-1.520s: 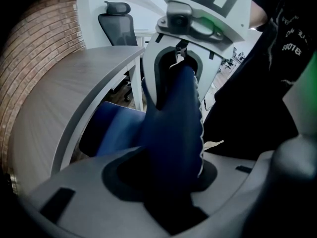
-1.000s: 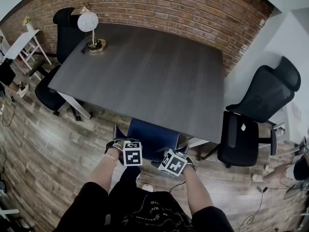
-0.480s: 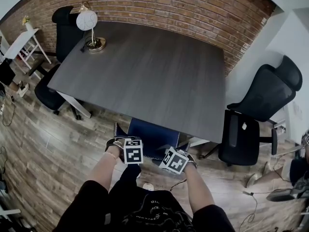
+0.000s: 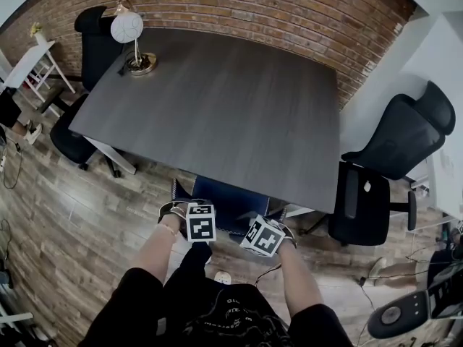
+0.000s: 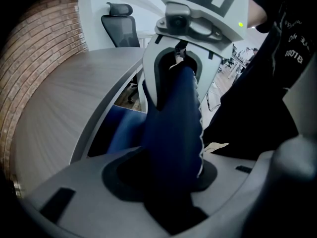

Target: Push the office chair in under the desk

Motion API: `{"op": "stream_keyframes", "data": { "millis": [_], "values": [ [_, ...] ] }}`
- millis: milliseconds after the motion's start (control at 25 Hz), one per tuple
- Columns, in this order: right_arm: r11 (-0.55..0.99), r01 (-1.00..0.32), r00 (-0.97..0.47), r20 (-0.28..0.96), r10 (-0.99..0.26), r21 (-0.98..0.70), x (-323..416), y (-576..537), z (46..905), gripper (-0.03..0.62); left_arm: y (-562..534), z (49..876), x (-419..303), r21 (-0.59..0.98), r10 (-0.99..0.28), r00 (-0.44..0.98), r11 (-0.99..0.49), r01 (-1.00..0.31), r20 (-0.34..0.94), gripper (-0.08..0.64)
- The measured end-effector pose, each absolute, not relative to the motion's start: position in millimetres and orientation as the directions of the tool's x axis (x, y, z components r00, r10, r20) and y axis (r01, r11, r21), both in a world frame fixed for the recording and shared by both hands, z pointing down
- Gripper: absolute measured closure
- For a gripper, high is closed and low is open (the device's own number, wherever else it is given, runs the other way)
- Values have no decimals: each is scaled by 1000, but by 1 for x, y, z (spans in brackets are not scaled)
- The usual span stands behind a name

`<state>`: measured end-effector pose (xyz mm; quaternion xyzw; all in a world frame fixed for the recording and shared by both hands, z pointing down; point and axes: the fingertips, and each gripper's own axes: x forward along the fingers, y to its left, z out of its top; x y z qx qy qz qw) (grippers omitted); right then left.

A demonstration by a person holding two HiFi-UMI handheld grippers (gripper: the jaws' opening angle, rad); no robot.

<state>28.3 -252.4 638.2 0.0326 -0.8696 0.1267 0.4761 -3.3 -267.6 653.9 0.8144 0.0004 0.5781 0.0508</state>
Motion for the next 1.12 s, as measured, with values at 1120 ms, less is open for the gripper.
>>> {"op": "stream_keyframes", "data": {
  "millis": [1120],
  "values": [
    [967, -184, -532, 845, 54, -177, 29, -276, 638, 426, -293, 654, -4, 82, 61, 335, -995, -50, 940, 383]
  ]
}}
